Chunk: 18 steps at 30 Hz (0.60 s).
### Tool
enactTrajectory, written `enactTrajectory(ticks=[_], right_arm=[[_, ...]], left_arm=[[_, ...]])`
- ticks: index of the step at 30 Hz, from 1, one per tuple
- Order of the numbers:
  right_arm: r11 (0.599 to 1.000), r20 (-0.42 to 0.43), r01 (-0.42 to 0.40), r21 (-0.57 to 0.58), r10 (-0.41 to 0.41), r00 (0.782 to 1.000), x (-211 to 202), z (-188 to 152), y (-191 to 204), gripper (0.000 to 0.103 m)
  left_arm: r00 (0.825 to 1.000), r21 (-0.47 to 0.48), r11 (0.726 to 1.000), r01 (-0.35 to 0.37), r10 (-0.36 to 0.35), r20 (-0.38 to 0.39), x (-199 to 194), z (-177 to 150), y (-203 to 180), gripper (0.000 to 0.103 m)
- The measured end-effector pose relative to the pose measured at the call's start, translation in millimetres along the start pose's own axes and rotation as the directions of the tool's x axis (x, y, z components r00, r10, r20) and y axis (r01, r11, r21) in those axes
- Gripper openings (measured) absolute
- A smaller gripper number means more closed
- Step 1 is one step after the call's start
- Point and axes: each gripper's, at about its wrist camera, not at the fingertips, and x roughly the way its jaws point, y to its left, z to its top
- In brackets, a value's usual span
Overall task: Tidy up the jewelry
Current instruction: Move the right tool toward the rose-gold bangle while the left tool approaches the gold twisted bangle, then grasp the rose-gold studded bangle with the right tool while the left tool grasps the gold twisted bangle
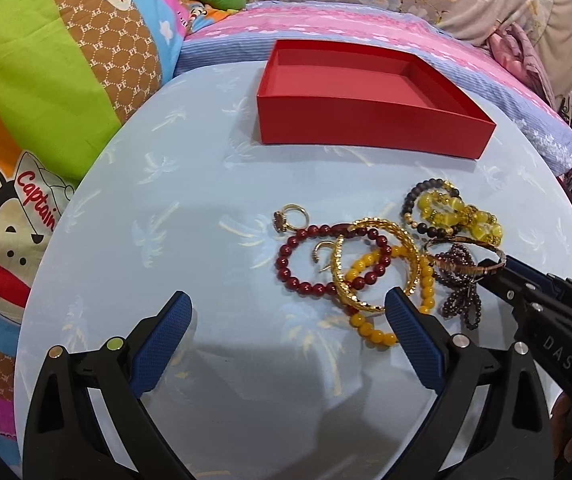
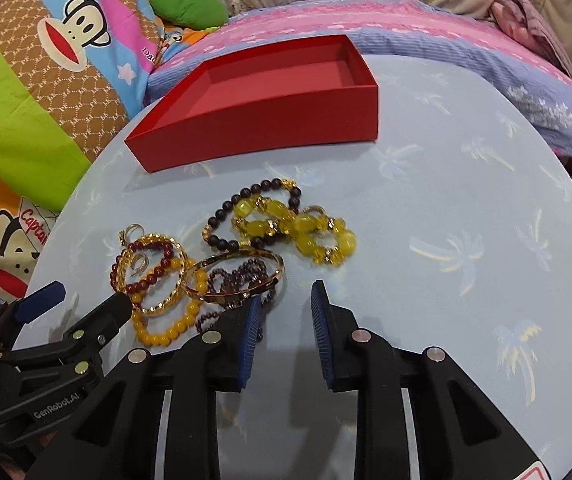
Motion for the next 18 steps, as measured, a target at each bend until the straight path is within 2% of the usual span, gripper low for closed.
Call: enactTrajectory(ticks=[2, 3, 4, 5, 12, 18], right_arm=[[1.000, 0.008, -0.009, 0.002, 0.009, 1.000, -3.9, -1.6, 0.4, 0.042], [1.000, 0.018, -0.010, 0.000, 0.010, 1.000, -6.1, -1.7, 1.5, 0.056], [1.000, 0.028, -0.009, -0.006, 0.009, 1.000, -8.0, -1.0, 3.4, 0.063], [1.000, 0.038, -0.004, -0.016, 0.005, 0.999, -9.3, -0.4, 5.9, 0.066], [0.997, 0.012, -0.015, -0.069, 0.016, 1.000, 6.4, 5.8, 21.2, 0.067], [0.992, -0.003, -0.027, -0.122, 0.027, 1.000, 16.3, 3.6, 38.6, 0.068]], left_arm=[[1.000, -0.003, 1.000, -0.002, 0.002, -0.001, 0.5, 0.6, -0.2, 0.093], [1.000, -0.008, 1.000, -0.004, 0.004, -0.003, 1.1, 1.1, 1.2, 0.093], [1.000, -0.015, 1.000, -0.008, 0.008, -0.006, 1.8, 1.5, 3.0, 0.093], [1.000, -0.024, 1.000, -0.012, 0.012, -0.009, 2.7, 2.0, 5.5, 0.093], [0.998, -0.080, 0.995, -0.055, 0.054, -0.010, 3.6, 5.2, 27.7, 0.093], [0.998, -0.120, 0.991, -0.063, 0.061, -0.018, 5.7, 5.8, 42.3, 0.093]])
